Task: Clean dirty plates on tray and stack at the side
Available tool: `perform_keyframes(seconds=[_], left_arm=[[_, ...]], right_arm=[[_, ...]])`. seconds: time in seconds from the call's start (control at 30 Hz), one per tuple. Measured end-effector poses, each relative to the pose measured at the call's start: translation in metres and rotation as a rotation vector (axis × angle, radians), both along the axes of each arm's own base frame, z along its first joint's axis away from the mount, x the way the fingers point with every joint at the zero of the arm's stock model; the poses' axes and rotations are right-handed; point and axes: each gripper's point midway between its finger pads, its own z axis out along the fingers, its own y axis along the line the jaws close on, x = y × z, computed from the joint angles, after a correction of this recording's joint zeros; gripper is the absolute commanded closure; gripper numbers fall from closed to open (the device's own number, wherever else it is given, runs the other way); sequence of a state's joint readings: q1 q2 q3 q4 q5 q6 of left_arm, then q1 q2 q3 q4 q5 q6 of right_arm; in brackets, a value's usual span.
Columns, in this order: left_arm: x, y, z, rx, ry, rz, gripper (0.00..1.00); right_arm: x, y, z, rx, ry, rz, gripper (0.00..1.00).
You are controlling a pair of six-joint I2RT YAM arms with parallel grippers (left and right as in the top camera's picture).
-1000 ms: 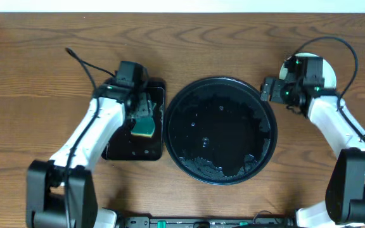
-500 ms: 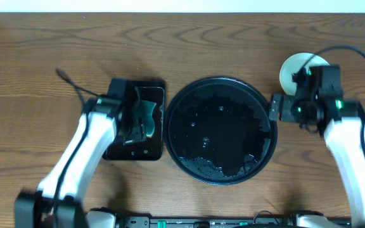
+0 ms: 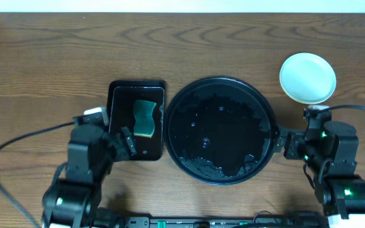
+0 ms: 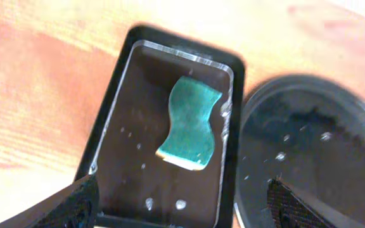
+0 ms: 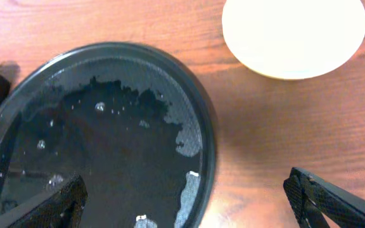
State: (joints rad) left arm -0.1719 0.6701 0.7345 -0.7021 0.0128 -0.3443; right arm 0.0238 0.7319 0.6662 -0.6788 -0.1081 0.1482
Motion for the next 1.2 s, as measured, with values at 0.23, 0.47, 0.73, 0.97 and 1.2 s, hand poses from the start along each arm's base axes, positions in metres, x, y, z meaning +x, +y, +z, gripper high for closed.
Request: perform_keyframes(seconds=[0.23, 0.47, 0.73, 0.97, 1.2], left_arm=[[-0.005, 0.001, 0.012, -0.01, -0.057, 0.0, 0.14], [-0.005, 0.001, 0.012, -0.009, -0.056, 0.0, 0.14], [-0.005, 0.001, 0.012, -0.009, -0.056, 0.0, 0.14], [-0.005, 0.001, 0.012, -0.009, -0.056, 0.0, 0.14], [-0.005, 0.001, 0.011, -0.009, -0.052, 0.0, 0.14]], right_arm=[[-0.005, 0.0, -0.004, -0.001, 0.024, 0.0, 0.01], [-0.005, 0.0, -0.005, -0.001, 0.024, 0.0, 0.01], [-0.01, -0.003, -0.007, -0.011, 0.04, -0.01, 0.01], [-0.009, -0.011, 0.029, -0.074, -0.19, -0.017, 0.01], [-0.013, -0.013, 0.069, -0.134, -0.562, -0.006, 0.01]])
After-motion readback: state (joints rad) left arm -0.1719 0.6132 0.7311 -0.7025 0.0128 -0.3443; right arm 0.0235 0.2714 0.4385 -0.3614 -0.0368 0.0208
